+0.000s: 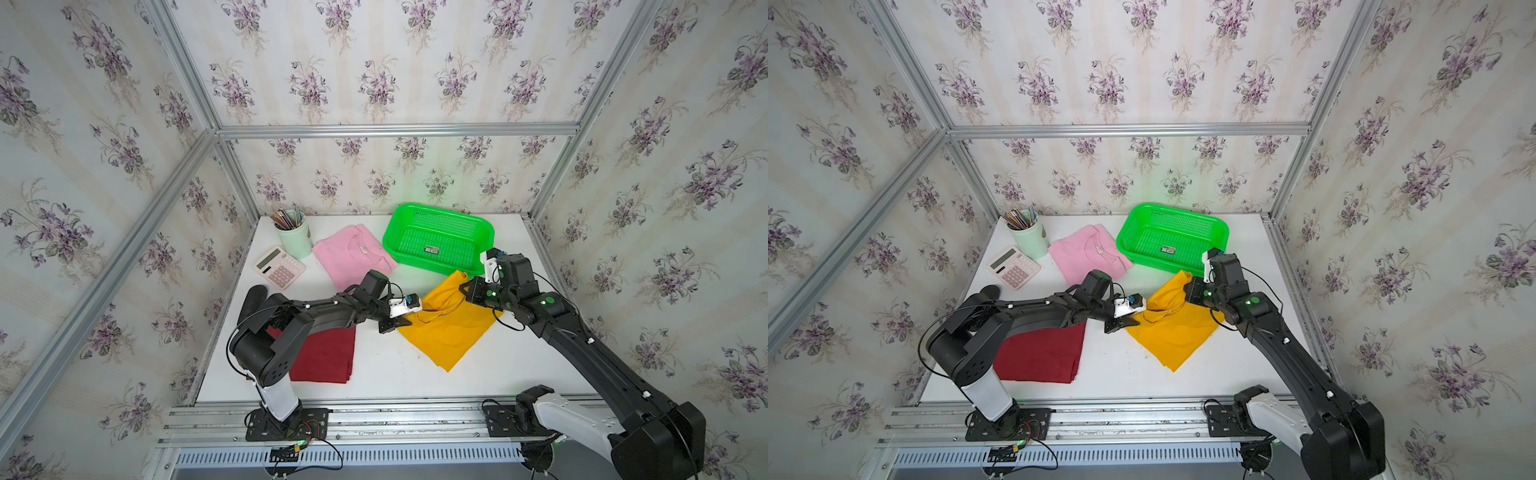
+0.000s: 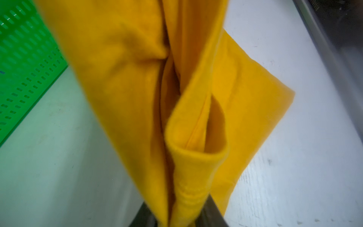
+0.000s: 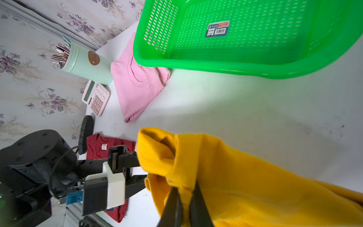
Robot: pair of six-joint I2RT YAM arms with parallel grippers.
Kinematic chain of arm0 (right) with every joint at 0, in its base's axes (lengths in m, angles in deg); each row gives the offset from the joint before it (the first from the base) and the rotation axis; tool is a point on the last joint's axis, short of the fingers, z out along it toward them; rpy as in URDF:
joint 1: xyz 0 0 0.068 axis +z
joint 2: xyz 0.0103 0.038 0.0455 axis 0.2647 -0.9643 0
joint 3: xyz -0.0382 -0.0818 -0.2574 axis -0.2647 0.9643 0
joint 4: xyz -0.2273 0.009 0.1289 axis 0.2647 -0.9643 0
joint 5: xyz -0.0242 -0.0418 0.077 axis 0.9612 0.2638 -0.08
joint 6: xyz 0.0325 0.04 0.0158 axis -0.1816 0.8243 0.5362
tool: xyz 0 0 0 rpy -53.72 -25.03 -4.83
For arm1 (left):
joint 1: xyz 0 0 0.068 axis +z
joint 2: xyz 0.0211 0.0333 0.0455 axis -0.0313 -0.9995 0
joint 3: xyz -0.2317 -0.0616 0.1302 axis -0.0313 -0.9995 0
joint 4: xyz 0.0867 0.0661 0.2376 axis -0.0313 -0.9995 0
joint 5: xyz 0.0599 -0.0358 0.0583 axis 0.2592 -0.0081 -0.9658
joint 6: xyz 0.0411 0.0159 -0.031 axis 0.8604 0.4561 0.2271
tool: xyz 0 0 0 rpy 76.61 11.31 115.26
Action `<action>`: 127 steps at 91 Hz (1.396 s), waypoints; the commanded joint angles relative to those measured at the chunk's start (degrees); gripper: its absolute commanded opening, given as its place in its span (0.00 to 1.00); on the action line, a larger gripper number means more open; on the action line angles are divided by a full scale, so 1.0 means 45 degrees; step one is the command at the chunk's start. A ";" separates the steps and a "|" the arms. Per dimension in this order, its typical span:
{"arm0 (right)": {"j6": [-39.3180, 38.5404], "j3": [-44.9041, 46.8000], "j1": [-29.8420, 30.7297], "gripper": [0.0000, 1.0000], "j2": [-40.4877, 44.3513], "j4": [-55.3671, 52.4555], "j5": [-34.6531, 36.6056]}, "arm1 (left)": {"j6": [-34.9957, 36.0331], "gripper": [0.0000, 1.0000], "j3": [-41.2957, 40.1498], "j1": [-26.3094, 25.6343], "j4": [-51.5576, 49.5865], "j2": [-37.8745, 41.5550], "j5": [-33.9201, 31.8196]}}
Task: Put the folded t-shirts into the basket
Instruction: Pick up the T-shirt from the center of the board, then adjust the T-shirt at the center of the board.
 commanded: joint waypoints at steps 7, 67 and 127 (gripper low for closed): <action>0.0838 -0.0456 0.0007 0.00 -0.0090 -0.0150 0.0484 | 0.0049 0.00 0.0125 -0.0037 -0.0230 0.0309 -0.0218; 0.1882 -0.1235 0.0300 0.01 -0.2584 -0.1416 0.0342 | -0.6848 0.00 -0.1045 -0.1415 -0.2480 0.5001 0.0251; 0.2274 -0.5912 0.3534 0.62 -0.9135 -0.1188 0.0415 | -1.3277 0.00 -0.2965 -0.1293 -0.5263 0.6106 -0.1317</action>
